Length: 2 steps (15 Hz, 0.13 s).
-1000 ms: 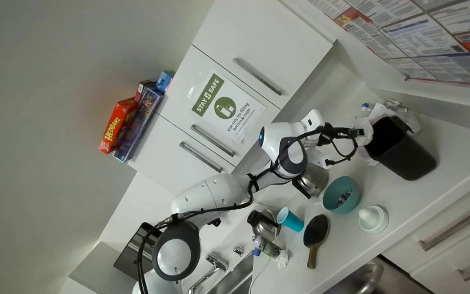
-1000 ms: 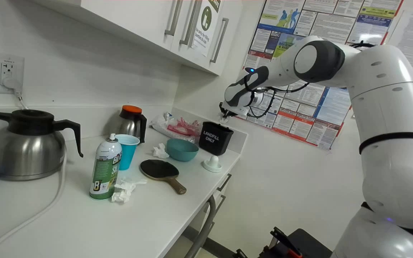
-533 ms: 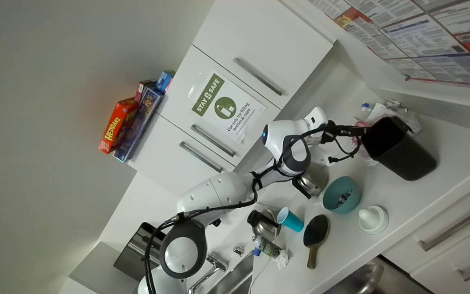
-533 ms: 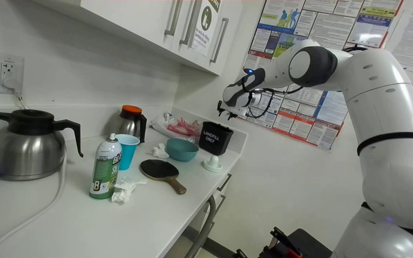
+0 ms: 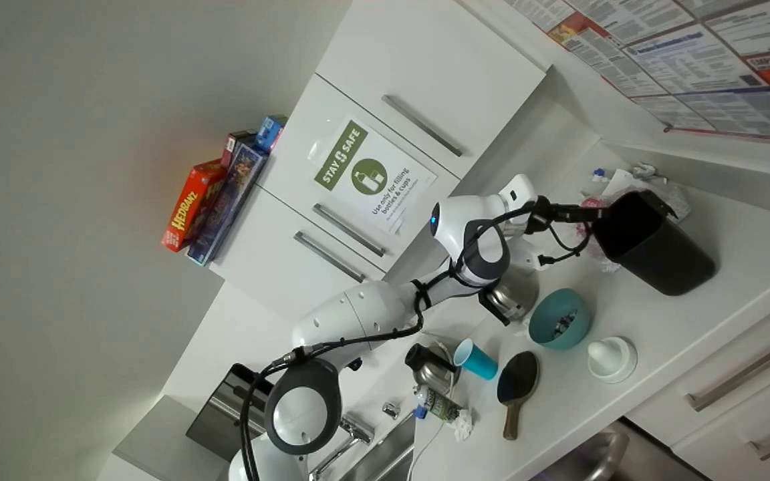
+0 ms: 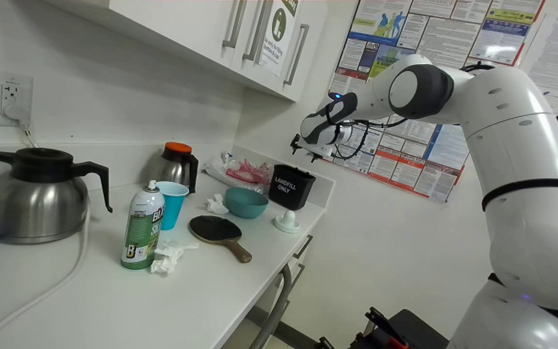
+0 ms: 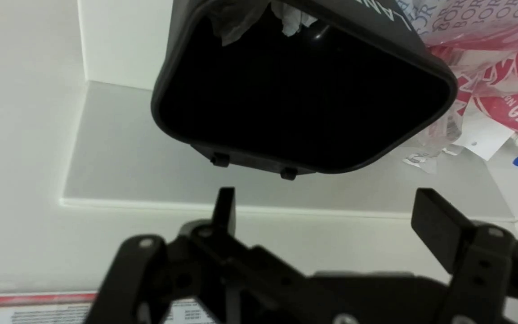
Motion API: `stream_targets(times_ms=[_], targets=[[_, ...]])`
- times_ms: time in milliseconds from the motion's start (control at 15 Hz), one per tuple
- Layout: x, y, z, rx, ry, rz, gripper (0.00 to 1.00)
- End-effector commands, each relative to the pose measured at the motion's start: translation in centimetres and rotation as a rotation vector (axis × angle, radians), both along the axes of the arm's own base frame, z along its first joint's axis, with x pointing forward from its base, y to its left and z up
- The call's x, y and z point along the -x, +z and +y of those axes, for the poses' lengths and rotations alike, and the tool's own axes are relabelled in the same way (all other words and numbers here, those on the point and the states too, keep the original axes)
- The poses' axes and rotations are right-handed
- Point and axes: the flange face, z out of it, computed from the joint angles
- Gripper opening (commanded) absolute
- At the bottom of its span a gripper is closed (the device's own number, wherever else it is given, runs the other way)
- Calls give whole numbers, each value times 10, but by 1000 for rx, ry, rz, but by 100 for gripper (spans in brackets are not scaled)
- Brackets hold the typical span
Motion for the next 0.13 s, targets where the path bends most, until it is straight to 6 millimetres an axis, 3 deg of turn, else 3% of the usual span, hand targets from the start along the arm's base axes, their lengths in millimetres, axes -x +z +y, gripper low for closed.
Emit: stream_targets(times_ms=[0,67], targets=[[0,0,-1,0,1,0,100],[0,0,-1,0,1,0,100]])
